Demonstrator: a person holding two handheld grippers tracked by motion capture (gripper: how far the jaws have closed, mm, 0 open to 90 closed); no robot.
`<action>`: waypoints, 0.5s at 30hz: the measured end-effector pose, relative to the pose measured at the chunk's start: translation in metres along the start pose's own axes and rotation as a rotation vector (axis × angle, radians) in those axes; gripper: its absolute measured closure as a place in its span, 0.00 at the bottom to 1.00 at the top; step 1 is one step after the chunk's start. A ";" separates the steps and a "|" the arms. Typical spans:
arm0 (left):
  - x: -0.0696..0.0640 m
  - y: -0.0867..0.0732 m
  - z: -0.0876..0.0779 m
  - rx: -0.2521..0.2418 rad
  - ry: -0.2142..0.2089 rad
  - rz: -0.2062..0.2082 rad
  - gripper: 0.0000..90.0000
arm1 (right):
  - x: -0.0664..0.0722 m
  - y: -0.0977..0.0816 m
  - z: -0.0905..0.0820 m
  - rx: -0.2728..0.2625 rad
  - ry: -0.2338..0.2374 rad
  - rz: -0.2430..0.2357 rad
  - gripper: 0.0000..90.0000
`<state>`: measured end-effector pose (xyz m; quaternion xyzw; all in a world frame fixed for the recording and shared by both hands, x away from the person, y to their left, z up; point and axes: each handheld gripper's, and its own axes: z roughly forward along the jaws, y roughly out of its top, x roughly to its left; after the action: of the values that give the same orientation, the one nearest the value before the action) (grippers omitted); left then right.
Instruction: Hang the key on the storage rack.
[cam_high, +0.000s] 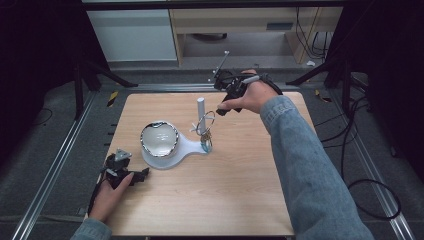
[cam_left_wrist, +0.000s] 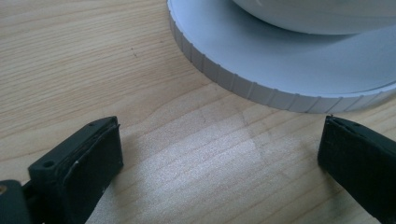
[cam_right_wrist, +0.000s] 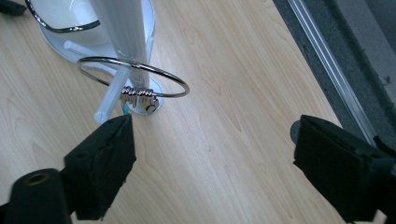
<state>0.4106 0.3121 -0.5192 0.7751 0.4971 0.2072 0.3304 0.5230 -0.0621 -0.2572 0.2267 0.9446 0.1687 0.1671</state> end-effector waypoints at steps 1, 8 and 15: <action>0.000 0.000 0.000 0.000 0.000 0.000 0.00 | 0.000 0.000 0.000 0.000 0.000 0.000 0.14; 0.000 0.000 0.000 0.000 0.000 0.001 0.00 | -0.003 -0.014 0.000 -0.043 -0.016 -0.004 0.07; 0.000 0.000 0.000 0.000 0.000 0.001 0.00 | -0.007 -0.031 0.002 -0.074 -0.007 0.019 0.10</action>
<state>0.4107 0.3122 -0.5192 0.7754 0.4966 0.2073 0.3304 0.5179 -0.0910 -0.2697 0.2298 0.9349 0.2045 0.1769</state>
